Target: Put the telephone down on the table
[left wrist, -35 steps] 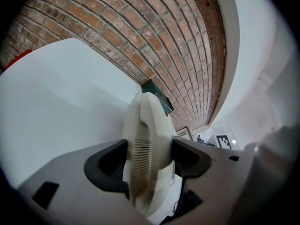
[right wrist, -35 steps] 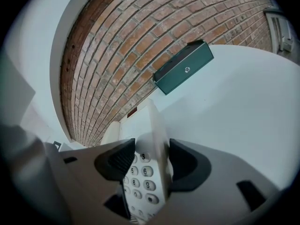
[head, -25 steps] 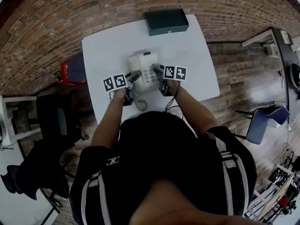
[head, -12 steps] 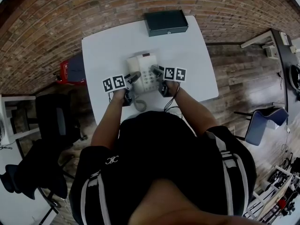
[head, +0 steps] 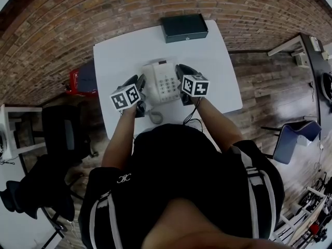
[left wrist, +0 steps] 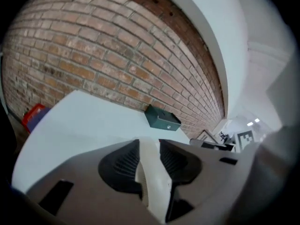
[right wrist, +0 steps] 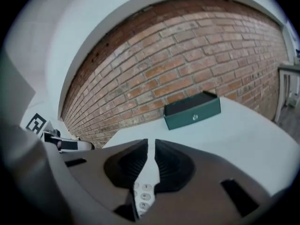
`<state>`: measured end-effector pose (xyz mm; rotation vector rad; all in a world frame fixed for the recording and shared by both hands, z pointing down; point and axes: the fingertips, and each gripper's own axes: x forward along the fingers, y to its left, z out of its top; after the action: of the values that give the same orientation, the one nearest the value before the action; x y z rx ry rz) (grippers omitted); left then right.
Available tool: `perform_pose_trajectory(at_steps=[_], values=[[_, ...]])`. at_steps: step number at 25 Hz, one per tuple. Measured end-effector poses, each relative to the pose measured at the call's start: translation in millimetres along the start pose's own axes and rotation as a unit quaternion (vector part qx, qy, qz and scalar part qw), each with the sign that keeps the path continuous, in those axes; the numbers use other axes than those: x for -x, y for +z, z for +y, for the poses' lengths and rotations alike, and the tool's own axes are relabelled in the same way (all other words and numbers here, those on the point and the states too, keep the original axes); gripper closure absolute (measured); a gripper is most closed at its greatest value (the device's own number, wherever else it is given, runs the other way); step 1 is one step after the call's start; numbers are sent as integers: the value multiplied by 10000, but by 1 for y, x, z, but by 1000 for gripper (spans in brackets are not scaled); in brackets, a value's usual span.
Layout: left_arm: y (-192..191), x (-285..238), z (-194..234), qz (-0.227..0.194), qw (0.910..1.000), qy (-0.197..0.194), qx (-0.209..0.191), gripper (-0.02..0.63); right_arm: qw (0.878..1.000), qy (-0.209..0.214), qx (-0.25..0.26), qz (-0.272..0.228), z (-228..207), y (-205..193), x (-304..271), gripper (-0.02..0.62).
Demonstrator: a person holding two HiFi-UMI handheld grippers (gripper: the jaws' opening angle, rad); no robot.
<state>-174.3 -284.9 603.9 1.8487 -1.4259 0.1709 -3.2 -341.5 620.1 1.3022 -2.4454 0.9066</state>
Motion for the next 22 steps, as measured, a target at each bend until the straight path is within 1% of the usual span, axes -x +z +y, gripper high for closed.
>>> perform_pose_trajectory(at_steps=[2, 3, 5, 7, 10, 12, 15, 19, 22], values=[[25, 14, -9, -449, 9971, 349, -506, 567, 9983, -13, 333, -472, 13, 29, 13, 584], [38, 21, -15, -668, 9938, 483, -743, 596, 9963, -21, 510, -688, 22, 44, 20, 594], [62, 36, -33, -1110, 9854, 592, -1147, 603, 9900, -60, 872, -1106, 42, 73, 35, 595], [83, 51, -54, -1531, 9751, 594, -1490, 603, 9811, -67, 1169, -1538, 62, 101, 52, 597], [108, 73, -82, -2036, 9587, 585, -1900, 603, 9663, 39, 1465, -2116, 91, 134, 77, 597], [119, 87, -96, -2251, 9525, 512, -1986, 603, 9580, 133, 1568, -2396, 106, 149, 93, 597], [129, 103, -113, -2442, 9492, 401, -1943, 603, 9511, 263, 1573, -2647, 118, 162, 112, 597], [128, 113, -123, -2485, 9460, 430, -2035, 603, 9488, 373, 1564, -2718, 124, 162, 124, 597], [123, 111, -123, -2379, 9468, 453, -2117, 603, 9512, 368, 1548, -2645, 125, 155, 123, 597]])
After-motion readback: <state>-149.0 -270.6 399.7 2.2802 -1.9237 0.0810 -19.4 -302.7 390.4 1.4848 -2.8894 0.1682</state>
